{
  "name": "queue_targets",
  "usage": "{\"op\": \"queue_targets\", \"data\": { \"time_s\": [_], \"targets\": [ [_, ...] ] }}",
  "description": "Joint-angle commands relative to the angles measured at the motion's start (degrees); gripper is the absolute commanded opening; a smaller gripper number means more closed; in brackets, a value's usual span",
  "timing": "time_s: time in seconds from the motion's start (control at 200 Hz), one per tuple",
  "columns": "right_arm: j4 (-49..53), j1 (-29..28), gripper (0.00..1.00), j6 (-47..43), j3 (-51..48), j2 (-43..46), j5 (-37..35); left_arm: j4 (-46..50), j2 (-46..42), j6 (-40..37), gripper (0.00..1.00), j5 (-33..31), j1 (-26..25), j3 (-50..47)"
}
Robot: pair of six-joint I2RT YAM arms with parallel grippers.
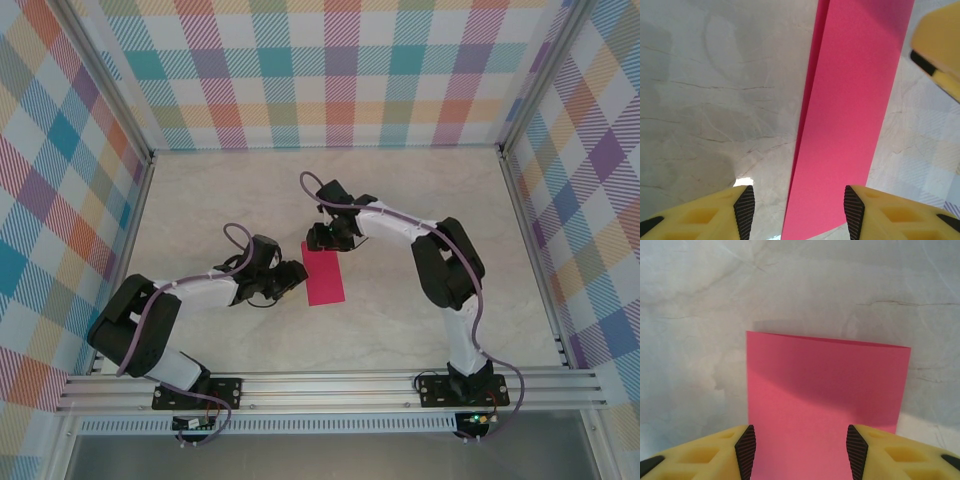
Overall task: Fold a paper plane with a square sheet of paper (pick it up from the middle)
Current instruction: Fold the triangle a second time at the center of the table.
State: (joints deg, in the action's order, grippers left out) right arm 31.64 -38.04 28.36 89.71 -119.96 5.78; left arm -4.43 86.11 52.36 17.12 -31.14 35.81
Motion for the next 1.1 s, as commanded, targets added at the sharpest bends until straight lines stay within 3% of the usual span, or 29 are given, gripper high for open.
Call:
{"op": "queue_targets", "data": {
  "time_s": [0.0,0.845,1.095],
  "targets": [
    [1.35,0.58,0.55,-0.54,2.29,-1.53,-0.9,-2.06,1.16,0.95,0.54,1.81,-0.77,-0.74],
    [2.82,3.41,0.54,5.03,3.01,-6.88,2.13,-7.47,4.69,5.68,0.61,7.04,-4.02,-2.18],
    [2.84,3.68,0.54,5.37,2.84,-7.02,2.32,-8.73,4.4,6.79,0.54,8.67,-4.62,-2.86]
  ]
}}
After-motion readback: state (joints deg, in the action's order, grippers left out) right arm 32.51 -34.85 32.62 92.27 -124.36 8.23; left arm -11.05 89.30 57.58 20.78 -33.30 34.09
